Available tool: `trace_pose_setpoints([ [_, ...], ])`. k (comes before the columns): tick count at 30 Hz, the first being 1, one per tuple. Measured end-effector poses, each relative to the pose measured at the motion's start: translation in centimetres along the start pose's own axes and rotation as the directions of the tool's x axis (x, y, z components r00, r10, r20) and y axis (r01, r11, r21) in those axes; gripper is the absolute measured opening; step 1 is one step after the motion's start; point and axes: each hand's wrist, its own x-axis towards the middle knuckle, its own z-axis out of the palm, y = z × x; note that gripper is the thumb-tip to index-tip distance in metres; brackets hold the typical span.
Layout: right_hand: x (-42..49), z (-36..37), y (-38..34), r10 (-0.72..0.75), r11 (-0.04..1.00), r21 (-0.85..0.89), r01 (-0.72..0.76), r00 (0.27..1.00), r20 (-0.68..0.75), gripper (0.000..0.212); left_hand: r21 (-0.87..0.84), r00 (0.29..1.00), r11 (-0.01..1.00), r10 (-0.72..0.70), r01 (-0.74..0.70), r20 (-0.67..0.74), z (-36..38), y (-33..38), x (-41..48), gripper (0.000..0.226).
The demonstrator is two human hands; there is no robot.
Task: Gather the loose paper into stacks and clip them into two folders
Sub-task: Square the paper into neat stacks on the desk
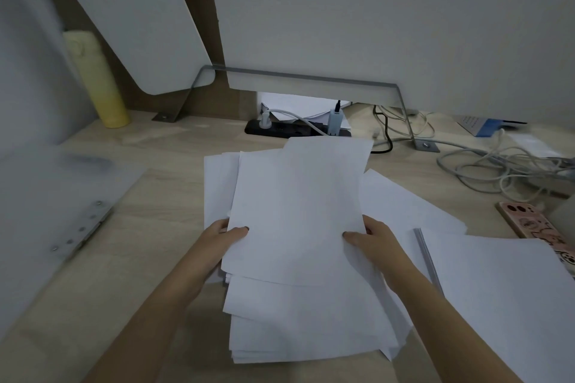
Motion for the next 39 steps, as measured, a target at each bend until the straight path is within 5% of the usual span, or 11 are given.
trace_pose_setpoints([
  [9,-0.8,-0.8,0.3,0.012,0.996,0.083,-0.016,0.999,0.045,0.019,0.069,0.992,0.997,0.01,-0.019,0.128,0.6,0.1,-0.8,0.027],
  [15,-1.5,-1.1,0.0,-0.049,0.95,0.311,0.021,0.995,0.081,0.054,-0.014,0.98,0.983,0.185,-0.184,0.075,-0.3,0.7,-2.7,0.031],
  [22,-3.3,-3.0,-4.5,-0.231,0.838,0.537,0.098,0.955,0.187,0.022,-0.226,0.919,0.911,0.377,-0.346,0.113,-1.5,3.7,-4.4,0.037],
  [26,-4.3,-4.5,-8.1,-0.371,0.767,0.598,0.231,0.921,0.12,0.021,-0.232,0.848,0.85,0.51,-0.473,0.142,-2.1,7.2,-5.2,0.08],
  [39,-5.9,-6.0,-11.5,-0.496,0.738,0.592,0.325,0.855,0.149,0.021,-0.145,0.758,0.766,0.641,-0.626,0.121,-2.7,12.4,-6.4,0.066],
])
